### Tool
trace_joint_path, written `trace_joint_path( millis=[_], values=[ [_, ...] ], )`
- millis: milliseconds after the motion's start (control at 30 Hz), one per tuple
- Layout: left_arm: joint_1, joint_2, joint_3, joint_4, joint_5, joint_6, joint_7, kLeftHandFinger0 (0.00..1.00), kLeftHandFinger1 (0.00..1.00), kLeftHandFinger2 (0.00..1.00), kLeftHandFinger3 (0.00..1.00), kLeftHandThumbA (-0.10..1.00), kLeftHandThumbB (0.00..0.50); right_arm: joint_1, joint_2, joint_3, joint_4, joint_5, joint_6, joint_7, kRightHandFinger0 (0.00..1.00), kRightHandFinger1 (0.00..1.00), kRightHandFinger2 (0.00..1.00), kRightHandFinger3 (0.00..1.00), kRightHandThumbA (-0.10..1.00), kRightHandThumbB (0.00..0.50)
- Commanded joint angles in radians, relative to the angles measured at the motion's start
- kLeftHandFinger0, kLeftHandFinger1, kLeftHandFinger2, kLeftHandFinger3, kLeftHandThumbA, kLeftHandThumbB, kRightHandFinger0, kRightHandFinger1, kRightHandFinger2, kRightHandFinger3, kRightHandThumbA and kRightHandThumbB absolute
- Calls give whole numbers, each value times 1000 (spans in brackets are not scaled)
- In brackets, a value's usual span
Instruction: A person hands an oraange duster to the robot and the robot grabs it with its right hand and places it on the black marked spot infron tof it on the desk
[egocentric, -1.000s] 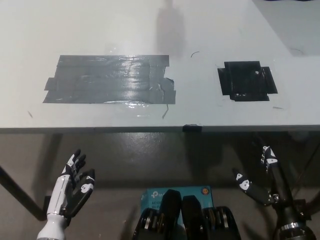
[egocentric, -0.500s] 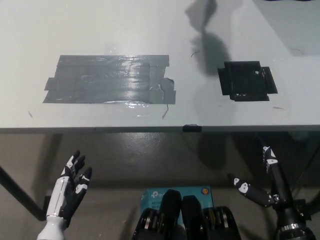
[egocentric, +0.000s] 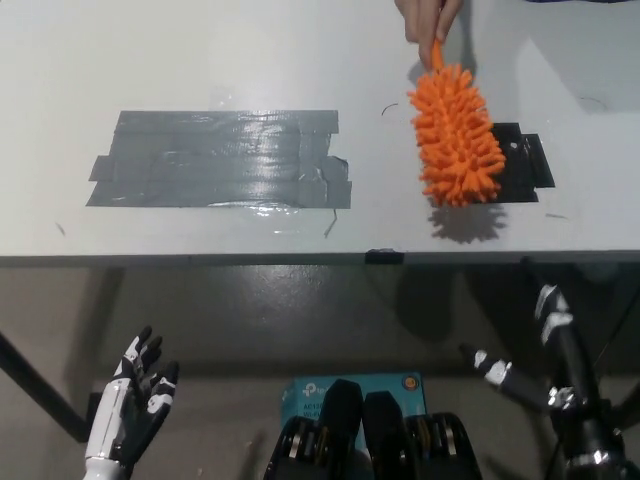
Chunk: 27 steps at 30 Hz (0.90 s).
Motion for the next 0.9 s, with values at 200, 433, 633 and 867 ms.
trace_joint_path(
  millis=[200, 433, 633, 867],
  values=[
    [-29, 23, 9, -29, -3, -32, 7, 909, 1000, 1000, 1000, 657, 78, -333, -114, -98, -207, 517, 518, 136, 1000, 1000, 1000, 1000, 1000, 324],
    [-56, 31, 12, -34, 5, -20, 10, 920, 1000, 1000, 1000, 666, 80, -479, -199, -37, -253, 87, 638, 54, 1000, 1000, 1000, 1000, 1000, 395],
    [-63, 33, 13, -43, 4, -3, 7, 916, 1000, 1000, 1000, 673, 78, -577, -248, -12, -271, 74, 747, 77, 1000, 1000, 1000, 1000, 1000, 416],
    [-72, 37, 12, -37, 8, -10, 7, 918, 1000, 1000, 1000, 691, 86, -689, -250, -47, -100, 302, 747, 116, 1000, 1000, 1000, 1000, 1000, 356]
  ],
)
